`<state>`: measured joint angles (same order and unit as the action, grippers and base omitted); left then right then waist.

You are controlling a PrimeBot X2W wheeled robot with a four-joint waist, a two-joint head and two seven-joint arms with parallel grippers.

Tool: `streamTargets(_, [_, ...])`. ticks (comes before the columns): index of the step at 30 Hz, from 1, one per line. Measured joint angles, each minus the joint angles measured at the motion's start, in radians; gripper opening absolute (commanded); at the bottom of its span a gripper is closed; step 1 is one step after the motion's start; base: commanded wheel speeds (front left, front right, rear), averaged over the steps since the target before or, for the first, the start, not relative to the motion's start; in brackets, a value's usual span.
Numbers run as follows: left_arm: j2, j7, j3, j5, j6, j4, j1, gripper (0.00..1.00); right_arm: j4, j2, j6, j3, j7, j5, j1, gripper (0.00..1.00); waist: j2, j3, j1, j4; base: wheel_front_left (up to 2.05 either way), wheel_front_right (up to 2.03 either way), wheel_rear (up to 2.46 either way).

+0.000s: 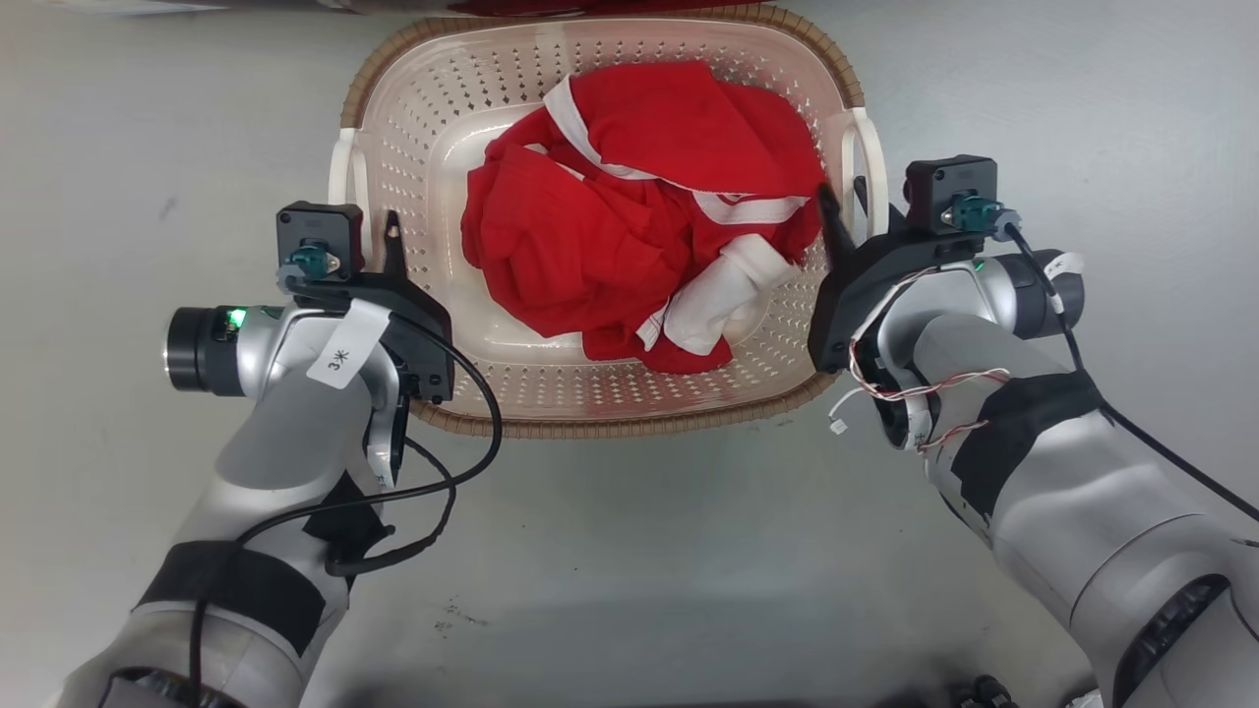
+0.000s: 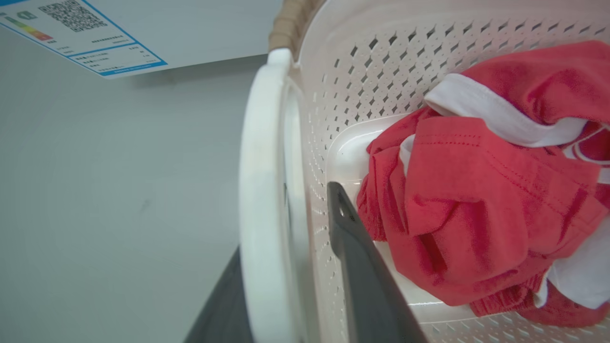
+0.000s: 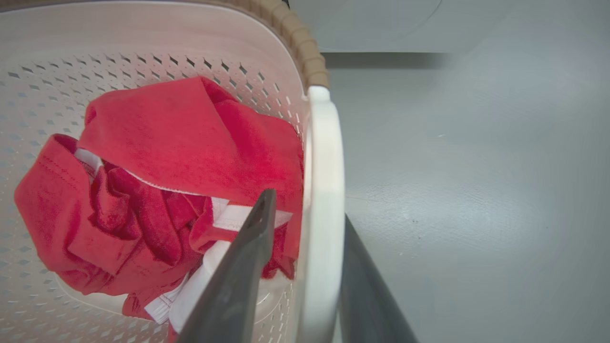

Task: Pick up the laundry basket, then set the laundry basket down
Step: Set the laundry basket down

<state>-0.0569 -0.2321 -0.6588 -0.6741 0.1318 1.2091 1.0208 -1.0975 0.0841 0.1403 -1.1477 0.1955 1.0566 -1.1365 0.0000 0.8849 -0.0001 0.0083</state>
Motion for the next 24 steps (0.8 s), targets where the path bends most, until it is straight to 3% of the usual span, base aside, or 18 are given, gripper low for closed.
streamTargets(1, [0.004,0.000,0.000,0.001,0.000,0.002,0.000,0.82,0.001,-0.003,-0.001,-0.001,0.000,0.000,0.000,0.85,0.0000,-0.001,0.0000,0.000,0.00,0.00,0.00])
streamTargets(2, [0.008,0.000,0.002,0.001,0.000,0.004,0.000,1.00,0.002,-0.007,-0.001,-0.002,0.001,0.000,0.000,1.00,0.0000,-0.001,0.0000,0.000,0.00,0.00,0.00])
streamTargets(24, [0.021,-0.016,0.029,0.003,-0.001,0.033,-0.002,1.00,-0.015,-0.019,-0.006,-0.017,0.017,0.001,0.011,1.00,0.0000,-0.056,0.0000,-0.003,0.00,0.00,0.00])
